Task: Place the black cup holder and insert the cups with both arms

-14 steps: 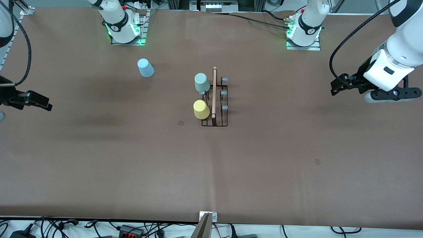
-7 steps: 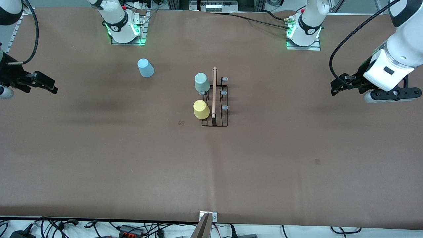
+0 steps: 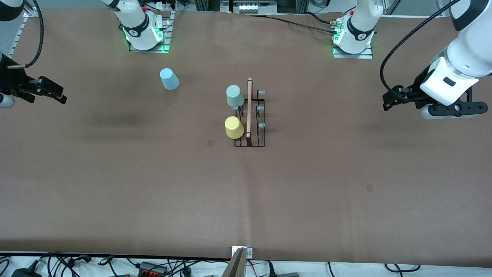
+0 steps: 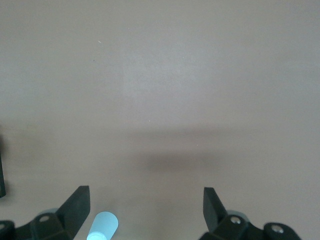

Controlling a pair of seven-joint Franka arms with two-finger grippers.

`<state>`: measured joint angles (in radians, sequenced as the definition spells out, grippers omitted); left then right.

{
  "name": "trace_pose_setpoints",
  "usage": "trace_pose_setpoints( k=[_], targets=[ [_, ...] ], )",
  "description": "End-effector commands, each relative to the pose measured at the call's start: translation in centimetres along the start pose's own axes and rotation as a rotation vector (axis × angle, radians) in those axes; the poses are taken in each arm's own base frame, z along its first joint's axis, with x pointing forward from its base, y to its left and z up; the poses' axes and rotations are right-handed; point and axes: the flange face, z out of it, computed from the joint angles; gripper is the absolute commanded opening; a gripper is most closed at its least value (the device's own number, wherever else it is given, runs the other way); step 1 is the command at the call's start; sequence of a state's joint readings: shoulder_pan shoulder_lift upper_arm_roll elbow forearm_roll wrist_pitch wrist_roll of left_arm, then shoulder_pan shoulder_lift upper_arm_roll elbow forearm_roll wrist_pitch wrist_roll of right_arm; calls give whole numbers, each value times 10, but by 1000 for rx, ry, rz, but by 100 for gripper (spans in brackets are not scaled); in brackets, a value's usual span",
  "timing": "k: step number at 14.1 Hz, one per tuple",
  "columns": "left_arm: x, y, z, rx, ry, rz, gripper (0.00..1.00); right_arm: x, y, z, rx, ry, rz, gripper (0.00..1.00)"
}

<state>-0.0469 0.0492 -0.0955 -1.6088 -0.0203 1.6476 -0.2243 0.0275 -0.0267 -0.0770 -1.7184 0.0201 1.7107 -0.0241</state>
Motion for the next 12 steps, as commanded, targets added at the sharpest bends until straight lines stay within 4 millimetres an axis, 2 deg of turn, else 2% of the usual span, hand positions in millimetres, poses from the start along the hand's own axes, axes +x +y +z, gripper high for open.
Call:
trace_pose_setpoints(
  k=[1, 12],
  targets=[
    [2, 1, -4, 15, 1, 16, 100, -8, 0, -2, -12, -4, -10, 100],
    [-1, -5, -4, 62, -16, 10, 100, -9, 0, -1, -16, -10, -22, 100]
  ],
)
